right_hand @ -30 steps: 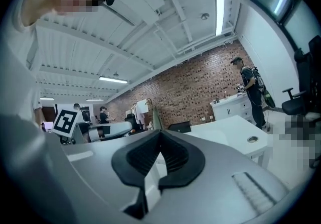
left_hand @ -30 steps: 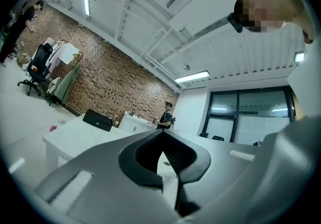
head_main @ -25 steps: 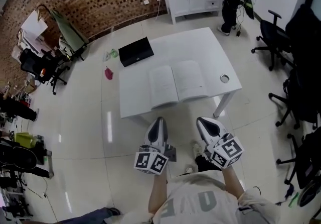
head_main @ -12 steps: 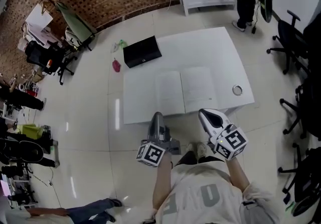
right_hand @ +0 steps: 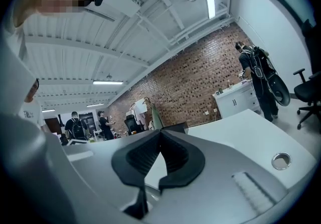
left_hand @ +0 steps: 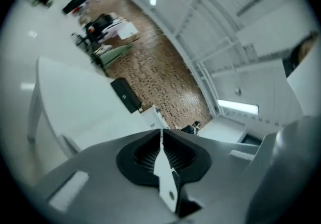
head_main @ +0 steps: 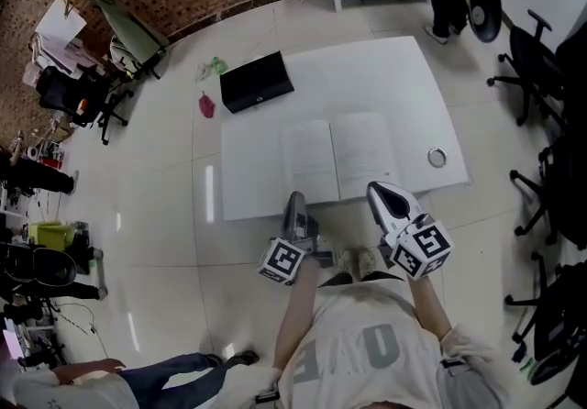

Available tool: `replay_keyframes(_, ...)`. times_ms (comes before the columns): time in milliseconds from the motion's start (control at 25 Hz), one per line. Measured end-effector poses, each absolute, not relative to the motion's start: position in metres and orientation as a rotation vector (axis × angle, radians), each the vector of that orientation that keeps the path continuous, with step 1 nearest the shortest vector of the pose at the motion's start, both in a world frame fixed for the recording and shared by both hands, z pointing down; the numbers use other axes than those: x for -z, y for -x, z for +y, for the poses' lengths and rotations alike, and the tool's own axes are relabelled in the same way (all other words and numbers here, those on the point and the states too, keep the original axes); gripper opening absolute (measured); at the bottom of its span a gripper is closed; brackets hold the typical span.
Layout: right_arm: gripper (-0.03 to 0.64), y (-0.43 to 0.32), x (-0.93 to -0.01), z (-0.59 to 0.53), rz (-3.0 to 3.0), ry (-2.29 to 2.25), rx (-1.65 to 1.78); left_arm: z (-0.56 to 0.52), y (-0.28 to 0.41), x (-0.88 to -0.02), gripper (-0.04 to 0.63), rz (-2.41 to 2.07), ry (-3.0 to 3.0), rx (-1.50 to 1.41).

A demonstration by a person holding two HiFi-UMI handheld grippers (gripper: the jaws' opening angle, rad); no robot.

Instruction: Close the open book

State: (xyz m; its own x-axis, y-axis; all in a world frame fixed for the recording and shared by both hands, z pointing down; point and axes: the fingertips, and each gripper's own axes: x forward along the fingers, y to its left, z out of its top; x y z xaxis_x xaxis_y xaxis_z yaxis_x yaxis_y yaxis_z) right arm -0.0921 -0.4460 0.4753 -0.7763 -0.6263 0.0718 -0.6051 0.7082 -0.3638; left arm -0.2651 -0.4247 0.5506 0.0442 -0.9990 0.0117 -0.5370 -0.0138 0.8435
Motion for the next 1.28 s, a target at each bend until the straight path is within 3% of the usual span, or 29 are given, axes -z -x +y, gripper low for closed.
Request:
replay_keyframes(80,-0.003,0.089,-0.480,-0.447,2.843,1.049,0.596,-0.423,0.266,-0.584,0.136,-1.401,-1.438,1.005)
replay_keyframes(120,-0.003,0.086,-0.482,-0.447,2.839,1.060,0.605,-0.421,0.267,-0.598,0.159,-1.349,-1.353,1.056)
replay_keyframes(400,-0.003,0.068,-0.498,-0.447,2.800,1.154,0.685,-0.415,0.278,-0.662,0.214,-1.262,-1.010,1.157)
replay_keyframes(1080,-0.004,0.065,-0.507,-0.451,2.803,1.223,0.708,-0.424,0.287,-0.710,0.218,-1.249,-0.820,1.203)
replay_keyframes(1280,-0.003,0.064,-0.511,-0.449,2.808,1.226,0.717,-0.425,0.286,-0.714,0.147,-1.309,-0.854,1.127)
